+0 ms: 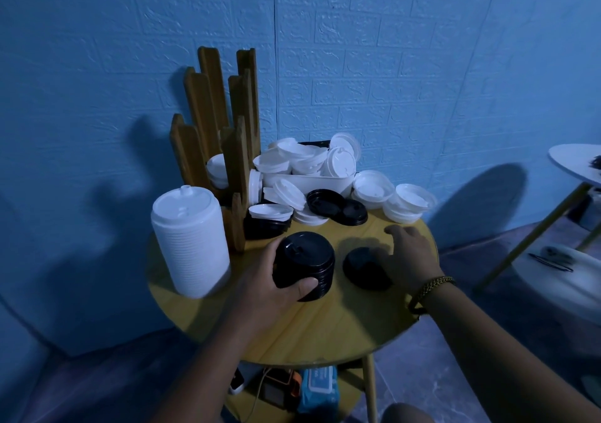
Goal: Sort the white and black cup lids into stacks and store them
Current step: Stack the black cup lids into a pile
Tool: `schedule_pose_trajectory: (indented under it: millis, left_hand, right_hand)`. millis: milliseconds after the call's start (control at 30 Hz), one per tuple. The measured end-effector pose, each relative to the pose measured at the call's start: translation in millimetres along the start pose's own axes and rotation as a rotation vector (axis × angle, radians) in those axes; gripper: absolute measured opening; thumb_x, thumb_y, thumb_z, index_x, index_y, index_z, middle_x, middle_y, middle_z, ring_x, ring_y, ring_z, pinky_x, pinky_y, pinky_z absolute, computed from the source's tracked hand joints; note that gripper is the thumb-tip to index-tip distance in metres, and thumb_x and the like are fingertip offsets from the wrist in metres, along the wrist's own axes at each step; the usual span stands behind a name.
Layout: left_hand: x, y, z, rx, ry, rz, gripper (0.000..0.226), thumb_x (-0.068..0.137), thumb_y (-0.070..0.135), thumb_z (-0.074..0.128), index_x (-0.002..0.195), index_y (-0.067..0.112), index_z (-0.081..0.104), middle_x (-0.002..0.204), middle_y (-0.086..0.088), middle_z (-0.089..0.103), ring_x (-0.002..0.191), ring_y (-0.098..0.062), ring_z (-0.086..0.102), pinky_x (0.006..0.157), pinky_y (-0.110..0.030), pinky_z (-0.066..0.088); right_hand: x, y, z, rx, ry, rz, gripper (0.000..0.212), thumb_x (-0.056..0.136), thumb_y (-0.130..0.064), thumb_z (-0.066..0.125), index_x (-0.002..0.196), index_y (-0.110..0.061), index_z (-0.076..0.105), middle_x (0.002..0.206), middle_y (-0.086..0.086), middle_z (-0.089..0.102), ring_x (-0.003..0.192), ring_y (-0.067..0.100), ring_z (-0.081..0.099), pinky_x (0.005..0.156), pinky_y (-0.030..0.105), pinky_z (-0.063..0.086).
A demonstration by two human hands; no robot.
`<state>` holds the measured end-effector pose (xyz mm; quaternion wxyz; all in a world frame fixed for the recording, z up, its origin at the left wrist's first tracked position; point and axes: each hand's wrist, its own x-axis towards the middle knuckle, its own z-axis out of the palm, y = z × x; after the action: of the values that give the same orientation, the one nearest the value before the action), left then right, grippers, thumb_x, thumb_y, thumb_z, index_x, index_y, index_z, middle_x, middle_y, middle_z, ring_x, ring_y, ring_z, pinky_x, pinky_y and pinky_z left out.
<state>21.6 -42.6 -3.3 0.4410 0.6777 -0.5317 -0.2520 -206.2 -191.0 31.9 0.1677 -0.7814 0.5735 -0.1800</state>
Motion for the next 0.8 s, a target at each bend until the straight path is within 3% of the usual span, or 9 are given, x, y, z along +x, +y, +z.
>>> schedule_pose_trajectory:
  millis: [100, 167, 233, 400, 533, 600, 700, 800]
  left_hand:
    - [0, -1, 0, 0.009, 0.005, 0.007, 0.088, 0.069, 0.074, 0.074, 0.145, 0.055, 0.034, 0.136, 0.030, 0.050, 0.126, 0.002, 0.047, 0.096, -0.034, 0.044]
    - [0, -1, 0, 0.003, 0.012, 0.005, 0.085, 0.071, 0.069, 0.075, 0.144, 0.054, 0.035, 0.135, 0.030, 0.050, 0.124, 0.002, 0.048, 0.095, -0.032, 0.043]
    - [0, -1, 0, -0.006, 0.009, 0.004, 0.084, 0.071, 0.069, 0.075, 0.144, 0.054, 0.037, 0.134, 0.029, 0.051, 0.124, 0.001, 0.048, 0.095, -0.033, 0.044]
    - [0, -2, 0, -0.008, 0.006, -0.013, 0.083, 0.071, 0.068, 0.075, 0.144, 0.055, 0.036, 0.134, 0.030, 0.051, 0.124, 0.001, 0.048, 0.093, -0.033, 0.043]
    - [1, -1, 0, 0.015, -0.001, -0.011, 0.089, 0.069, 0.072, 0.073, 0.146, 0.055, 0.032, 0.138, 0.026, 0.049, 0.126, -0.003, 0.046, 0.097, -0.035, 0.044]
    - [0, 0, 0, 0.023, -0.010, -0.008, 0.088, 0.073, 0.067, 0.076, 0.147, 0.053, 0.030, 0.137, 0.025, 0.048, 0.126, -0.004, 0.046, 0.095, -0.034, 0.044]
    - [-1, 3, -1, 0.058, -0.019, -0.009, 0.087, 0.076, 0.064, 0.075, 0.147, 0.056, 0.026, 0.136, 0.024, 0.045, 0.125, -0.006, 0.045, 0.098, -0.040, 0.048]
    - [-2, 4, -2, 0.075, -0.028, -0.019, 0.087, 0.079, 0.061, 0.076, 0.148, 0.055, 0.024, 0.136, 0.022, 0.045, 0.122, -0.007, 0.046, 0.097, -0.041, 0.051]
  right_hand:
    - [1, 0, -4, 0.033, -0.143, -0.178, 0.079, 0.086, -0.051, 0.069, 0.151, -0.022, 0.035, 0.158, 0.003, 0.027, 0.143, 0.025, 0.028, 0.116, 0.044, 0.034]
    - [2, 3, -5, 0.012, -0.351, -0.217, 0.089, 0.082, -0.052, 0.073, 0.154, -0.027, 0.027, 0.163, -0.002, 0.016, 0.148, 0.022, 0.021, 0.118, 0.044, 0.032]
    - [2, 9, -3, -0.027, -0.432, -0.247, 0.092, 0.082, -0.049, 0.075, 0.155, -0.030, 0.023, 0.163, -0.003, 0.013, 0.148, 0.020, 0.021, 0.118, 0.043, 0.033]
    - [-1, 12, -3, -0.022, -0.384, -0.286, 0.084, 0.080, -0.044, 0.079, 0.150, -0.029, 0.035, 0.150, -0.005, 0.039, 0.130, 0.013, 0.042, 0.106, 0.029, 0.043]
    - [-14, -4, -9, 0.281, -0.137, -0.303, 0.084, 0.071, -0.061, 0.074, 0.143, -0.028, 0.046, 0.137, -0.007, 0.052, 0.120, 0.008, 0.050, 0.100, 0.028, 0.045]
    - [-24, -21, -6, 0.450, -0.110, -0.376, 0.081, 0.067, -0.065, 0.072, 0.140, -0.038, 0.048, 0.135, -0.016, 0.051, 0.121, 0.000, 0.050, 0.099, 0.023, 0.044]
    - [-34, -48, 6, 0.444, -0.187, -0.524, 0.075, 0.068, -0.062, 0.074, 0.136, -0.044, 0.049, 0.134, -0.025, 0.043, 0.123, -0.011, 0.042, 0.096, 0.009, 0.040]
    - [-34, -61, 13, 0.421, -0.208, -0.551, 0.076, 0.069, -0.058, 0.076, 0.138, -0.041, 0.049, 0.134, -0.024, 0.040, 0.122, -0.013, 0.039, 0.100, 0.011, 0.041]
